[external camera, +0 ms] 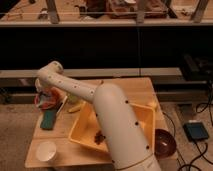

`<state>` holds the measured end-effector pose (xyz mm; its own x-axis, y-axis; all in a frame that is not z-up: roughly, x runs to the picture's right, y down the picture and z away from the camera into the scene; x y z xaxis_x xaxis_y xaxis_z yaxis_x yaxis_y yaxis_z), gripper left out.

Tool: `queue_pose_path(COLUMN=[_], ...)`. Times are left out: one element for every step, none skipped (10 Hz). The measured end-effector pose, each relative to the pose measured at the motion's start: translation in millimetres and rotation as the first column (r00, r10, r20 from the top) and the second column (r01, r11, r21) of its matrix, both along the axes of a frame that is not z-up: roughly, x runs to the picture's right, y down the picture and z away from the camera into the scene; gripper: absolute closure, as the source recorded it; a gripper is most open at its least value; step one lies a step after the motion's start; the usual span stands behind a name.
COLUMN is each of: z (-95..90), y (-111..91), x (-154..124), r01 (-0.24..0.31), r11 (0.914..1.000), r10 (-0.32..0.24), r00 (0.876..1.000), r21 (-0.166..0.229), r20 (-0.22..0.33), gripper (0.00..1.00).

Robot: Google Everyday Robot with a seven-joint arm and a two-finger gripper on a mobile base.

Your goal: Wipe red bowl with towel

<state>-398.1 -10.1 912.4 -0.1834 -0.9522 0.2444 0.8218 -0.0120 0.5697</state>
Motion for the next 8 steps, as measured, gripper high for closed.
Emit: queue_pose_path(z=[7.4, 10.3, 11.6, 13.0, 13.7, 16.3, 19.7, 24.0], y=[4.3, 4.4, 3.4, 5.8, 7.6, 8.0, 3.5, -5.1], x=[7.6, 15.7, 22.0, 24.3, 25.8, 29.6, 33.8, 36.6], r01=[-0.012, -0.023, -0.029, -0.031, -0.037, -0.048, -0.056, -0.064], r11=[0.9999, 0.9996, 0.9993, 0.9992, 0.9989, 0.9984, 0.9982, 0.9979], r10=[0.012, 0.022, 0.028, 0.030, 0.036, 0.046, 0.055, 0.064], r00=[1.000, 0.999, 0.999, 0.999, 0.998, 0.997, 0.996, 0.995], r21=[-0.012, -0.019, -0.022, -0.027, -0.030, -0.032, -0.022, -0.005], r20=[-0.013, -0.024, -0.034, -0.041, -0.048, -0.056, -0.065, -0.074], gripper=[1.00, 1.00, 1.00, 1.00, 1.00, 1.00, 1.00, 1.00])
